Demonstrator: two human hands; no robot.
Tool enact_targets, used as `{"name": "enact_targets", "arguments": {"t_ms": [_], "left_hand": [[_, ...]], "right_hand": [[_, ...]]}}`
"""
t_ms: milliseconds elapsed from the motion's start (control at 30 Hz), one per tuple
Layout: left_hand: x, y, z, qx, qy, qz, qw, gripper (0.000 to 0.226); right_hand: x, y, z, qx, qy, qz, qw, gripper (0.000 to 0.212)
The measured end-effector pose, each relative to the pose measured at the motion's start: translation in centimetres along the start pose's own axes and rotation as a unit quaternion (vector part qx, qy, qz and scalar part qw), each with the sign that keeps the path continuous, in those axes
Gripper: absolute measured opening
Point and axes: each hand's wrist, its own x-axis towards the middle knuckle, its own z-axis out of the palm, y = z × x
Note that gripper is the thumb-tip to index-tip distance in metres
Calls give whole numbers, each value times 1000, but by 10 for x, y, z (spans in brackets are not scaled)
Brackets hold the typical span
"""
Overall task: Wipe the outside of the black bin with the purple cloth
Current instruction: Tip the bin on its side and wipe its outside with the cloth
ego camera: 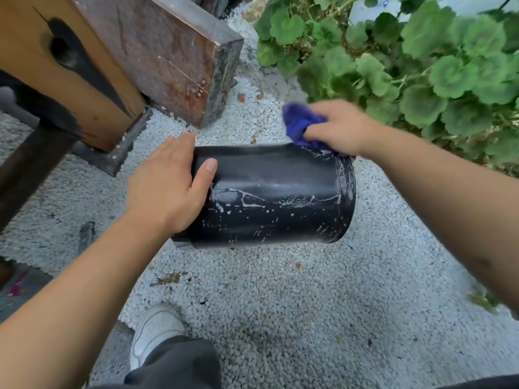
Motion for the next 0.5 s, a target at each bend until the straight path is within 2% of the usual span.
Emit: {"name": "enact_targets", "arguments": {"t_ms": [133, 267, 367, 500], "left_hand": [[-1, 1, 1, -12, 4, 3, 1000, 71], [5, 1, -1, 5, -11, -5, 1000, 71], [5, 2, -1, 14, -18, -10, 1000, 72], [8, 4, -1, 9, -17, -11, 1000, 70]], "right_hand": [[11, -7, 1, -42, -59, 38, 997, 29], [1, -14, -4, -89, -108, -4, 990, 24], [-27, -18, 0, -115, -79, -53, 989, 16], [-70, -20, 26, -228, 38, -176, 957, 12]]}}
